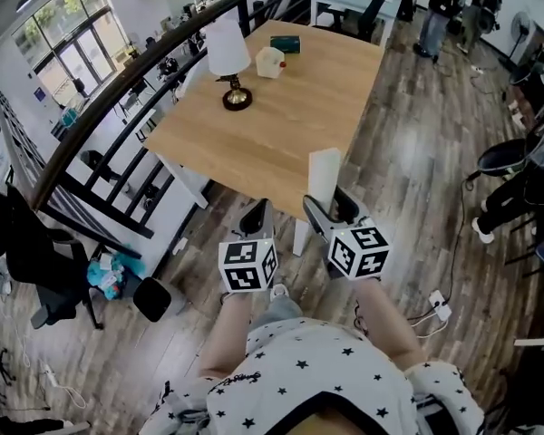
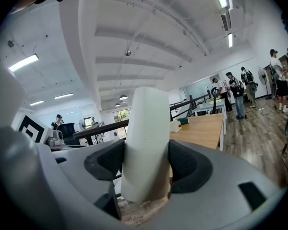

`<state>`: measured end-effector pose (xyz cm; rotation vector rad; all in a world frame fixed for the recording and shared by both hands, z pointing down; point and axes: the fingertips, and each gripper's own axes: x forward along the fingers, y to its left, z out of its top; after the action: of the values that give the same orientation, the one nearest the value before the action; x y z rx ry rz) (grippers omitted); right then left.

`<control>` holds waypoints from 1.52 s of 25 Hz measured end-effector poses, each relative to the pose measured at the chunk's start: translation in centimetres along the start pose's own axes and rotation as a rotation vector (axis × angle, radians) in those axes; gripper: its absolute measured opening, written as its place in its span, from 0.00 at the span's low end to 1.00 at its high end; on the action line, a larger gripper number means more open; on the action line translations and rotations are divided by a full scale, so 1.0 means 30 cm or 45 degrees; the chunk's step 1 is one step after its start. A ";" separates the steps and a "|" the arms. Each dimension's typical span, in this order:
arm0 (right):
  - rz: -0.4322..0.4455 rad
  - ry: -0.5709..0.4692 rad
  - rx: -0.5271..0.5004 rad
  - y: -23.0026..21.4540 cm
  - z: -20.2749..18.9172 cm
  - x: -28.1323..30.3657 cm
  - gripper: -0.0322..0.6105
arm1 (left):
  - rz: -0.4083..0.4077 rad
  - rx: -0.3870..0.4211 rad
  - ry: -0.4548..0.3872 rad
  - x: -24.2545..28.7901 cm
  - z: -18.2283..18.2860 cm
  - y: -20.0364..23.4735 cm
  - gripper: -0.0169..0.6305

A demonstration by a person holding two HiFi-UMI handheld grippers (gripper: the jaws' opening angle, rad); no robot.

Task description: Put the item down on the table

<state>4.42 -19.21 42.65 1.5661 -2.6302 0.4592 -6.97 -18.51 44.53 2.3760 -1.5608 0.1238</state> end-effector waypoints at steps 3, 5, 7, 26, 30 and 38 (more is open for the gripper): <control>-0.026 0.001 0.011 -0.033 0.019 0.106 0.49 | -0.035 0.006 0.009 0.100 0.029 0.056 0.05; -0.041 0.006 0.013 -0.052 0.027 0.177 0.49 | -0.054 0.015 0.014 0.162 0.047 0.096 0.05; -0.055 0.011 0.012 -0.073 0.035 0.246 0.49 | -0.069 0.022 0.019 0.225 0.062 0.134 0.05; -0.132 0.153 0.036 -0.243 -0.030 0.666 0.49 | -0.089 -0.001 0.112 0.571 0.066 0.398 0.05; -0.113 0.213 0.040 -0.288 -0.080 0.729 0.49 | -0.067 -0.014 0.125 0.626 0.041 0.418 0.05; -0.070 0.372 0.041 -0.387 -0.192 0.817 0.49 | -0.019 -0.060 0.185 0.713 -0.026 0.425 0.05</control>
<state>1.90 -43.67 55.45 1.4493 -2.3668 0.6732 -9.76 -41.88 52.75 2.2872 -1.4626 0.2473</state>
